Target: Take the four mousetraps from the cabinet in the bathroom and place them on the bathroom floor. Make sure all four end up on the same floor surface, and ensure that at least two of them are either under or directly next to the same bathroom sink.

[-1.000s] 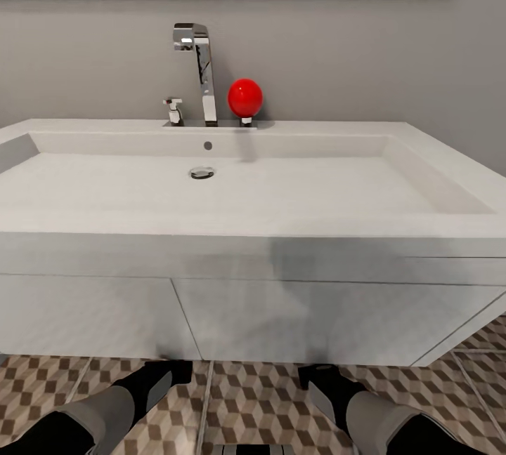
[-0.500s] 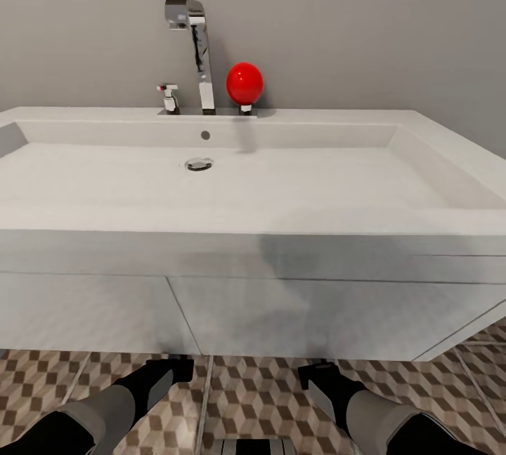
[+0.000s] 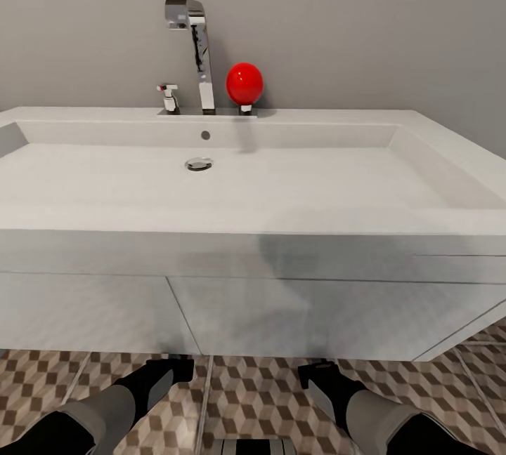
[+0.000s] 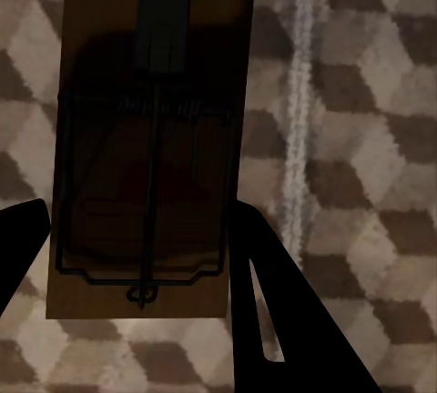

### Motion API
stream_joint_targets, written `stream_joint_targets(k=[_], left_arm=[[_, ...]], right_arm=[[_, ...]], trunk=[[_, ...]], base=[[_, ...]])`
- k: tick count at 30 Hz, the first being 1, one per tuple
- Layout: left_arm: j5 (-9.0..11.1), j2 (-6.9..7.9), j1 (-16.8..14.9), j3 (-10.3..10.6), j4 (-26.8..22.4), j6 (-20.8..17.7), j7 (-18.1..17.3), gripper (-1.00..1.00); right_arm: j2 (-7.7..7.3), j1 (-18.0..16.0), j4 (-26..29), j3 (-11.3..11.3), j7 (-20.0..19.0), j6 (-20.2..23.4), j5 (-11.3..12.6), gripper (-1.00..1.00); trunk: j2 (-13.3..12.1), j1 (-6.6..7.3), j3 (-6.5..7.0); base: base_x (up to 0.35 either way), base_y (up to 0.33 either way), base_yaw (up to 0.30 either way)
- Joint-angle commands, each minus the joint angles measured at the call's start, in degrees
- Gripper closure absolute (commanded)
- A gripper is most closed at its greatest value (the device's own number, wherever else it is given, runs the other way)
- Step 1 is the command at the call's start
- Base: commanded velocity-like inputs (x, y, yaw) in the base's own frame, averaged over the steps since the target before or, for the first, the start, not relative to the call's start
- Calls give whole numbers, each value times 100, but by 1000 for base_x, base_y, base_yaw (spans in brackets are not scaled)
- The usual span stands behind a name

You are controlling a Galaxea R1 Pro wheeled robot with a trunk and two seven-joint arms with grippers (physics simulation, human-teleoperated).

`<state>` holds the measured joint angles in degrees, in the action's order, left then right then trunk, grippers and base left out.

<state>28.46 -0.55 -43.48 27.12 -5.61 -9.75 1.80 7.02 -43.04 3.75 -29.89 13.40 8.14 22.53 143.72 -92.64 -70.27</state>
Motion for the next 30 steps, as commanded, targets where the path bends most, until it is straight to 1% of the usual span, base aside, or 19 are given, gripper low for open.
stream_joint_targets(k=[1, 7, 17, 26, 30], left_arm=[[54, 2, -2, 48, -10, -24, 22, 100], [54, 9, -2, 48, -10, -19, 24, 100], [61, 16, -1, 41, -2, -10, 25, 100], [70, 15, -2, 33, 5, -10, 30, 100], [67, 8, -1, 27, -22, -10, 38, 100]], right_arm=[[1, -2, 25, -51, 8, 17, 43, 100], [28, -3, 55, -68, 3, -330, 34, 100], [45, -3, 56, -70, 4, -363, 32, 100], [7, -3, 75, -83, 16, -399, 23, 100], [7, -3, 82, -92, 33, -734, -5, 100]], trunk=[[2, 1, -4], [2, 1, -6], [2, 1, -58], [2, 1, -106], [2, 1, -129]], base=[[0, 0, 0], [0, 0, 0], [0, 0, 26], [0, 0, 0], [0, 0, 0]])
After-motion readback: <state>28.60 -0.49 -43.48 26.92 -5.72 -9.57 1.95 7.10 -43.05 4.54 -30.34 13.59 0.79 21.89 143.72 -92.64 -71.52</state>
